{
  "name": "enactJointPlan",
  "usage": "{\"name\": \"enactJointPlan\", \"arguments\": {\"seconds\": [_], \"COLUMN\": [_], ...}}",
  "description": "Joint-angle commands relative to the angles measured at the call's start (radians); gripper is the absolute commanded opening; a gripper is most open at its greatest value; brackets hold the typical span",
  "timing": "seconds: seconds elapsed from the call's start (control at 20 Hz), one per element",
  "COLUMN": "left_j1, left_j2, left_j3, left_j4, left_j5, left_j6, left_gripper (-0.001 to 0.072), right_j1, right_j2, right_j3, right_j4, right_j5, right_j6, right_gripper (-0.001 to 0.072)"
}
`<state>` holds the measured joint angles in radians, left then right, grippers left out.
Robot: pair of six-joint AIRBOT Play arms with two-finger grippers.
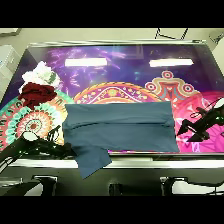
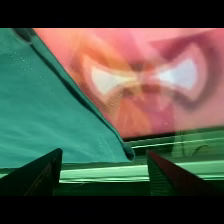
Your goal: Fold the clothes and pants, and hang the long-sleeved shirts on hangers.
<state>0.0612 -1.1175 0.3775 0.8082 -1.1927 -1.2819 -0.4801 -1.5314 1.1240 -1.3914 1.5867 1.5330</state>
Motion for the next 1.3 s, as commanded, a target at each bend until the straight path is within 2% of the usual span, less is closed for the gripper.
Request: {"name": "enactJointPlan", "arguments": {"seconds": [0.0,0.15,0.25,0.35,0.4,0.45,0.5,0.65,0.75,0.9,1.1,1.25], "left_j1": [-0.019,-0.019,-0.019,-0.019,-0.019,-0.018,-0.016,0.041,0.091,0.093,0.047,0.017], "left_j2": [0.003,0.004,0.004,0.008,0.013,0.019,0.026,0.050,0.050,0.005,-0.232,-0.448], "left_j3": [-0.009,-0.009,-0.003,0.006,0.013,0.019,0.030,0.129,0.246,0.430,0.717,0.943], "left_j4": [-0.022,-0.022,-0.019,-0.019,-0.018,-0.015,-0.007,0.057,0.074,0.074,0.074,0.074], "left_j5": [0.022,0.020,0.020,0.019,0.019,0.019,0.013,-0.051,-0.101,-0.024,0.011,-0.011], "left_j6": [-0.007,-0.003,-0.003,-0.004,-0.004,-0.004,-0.004,-0.005,-0.014,-0.045,-0.053,-0.073], "left_gripper": [0.0017,0.0018,0.0017,0.0017,0.0018,0.0017,0.0017,0.0017,0.0016,0.0016,0.0016,0.0017], "right_j1": [0.000,0.000,0.000,0.000,0.000,0.000,-0.001,-0.001,0.000,0.027,0.157,0.206], "right_j2": [0.000,0.000,0.000,0.000,0.000,0.000,0.000,0.027,0.063,0.067,-0.018,-0.135], "right_j3": [-0.099,-0.214,-0.250,-0.257,-0.257,-0.257,-0.257,-0.229,-0.151,0.000,0.169,0.264], "right_j4": [0.008,0.063,0.075,0.101,0.127,0.148,0.170,0.179,0.190,0.238,0.224,0.220], "right_j5": [-0.051,-0.091,-0.133,-0.189,-0.204,-0.200,-0.179,-0.121,-0.104,-0.142,-0.328,-0.372], "right_j6": [-0.003,-0.087,-0.095,-0.095,-0.095,-0.097,-0.113,-0.156,-0.140,-0.067,0.016,0.067], "right_gripper": [0.0609,0.0610,0.0607,0.0505,0.0421,0.0280,0.0049,0.0039,0.0035,0.0034,0.0036,0.0038]}}
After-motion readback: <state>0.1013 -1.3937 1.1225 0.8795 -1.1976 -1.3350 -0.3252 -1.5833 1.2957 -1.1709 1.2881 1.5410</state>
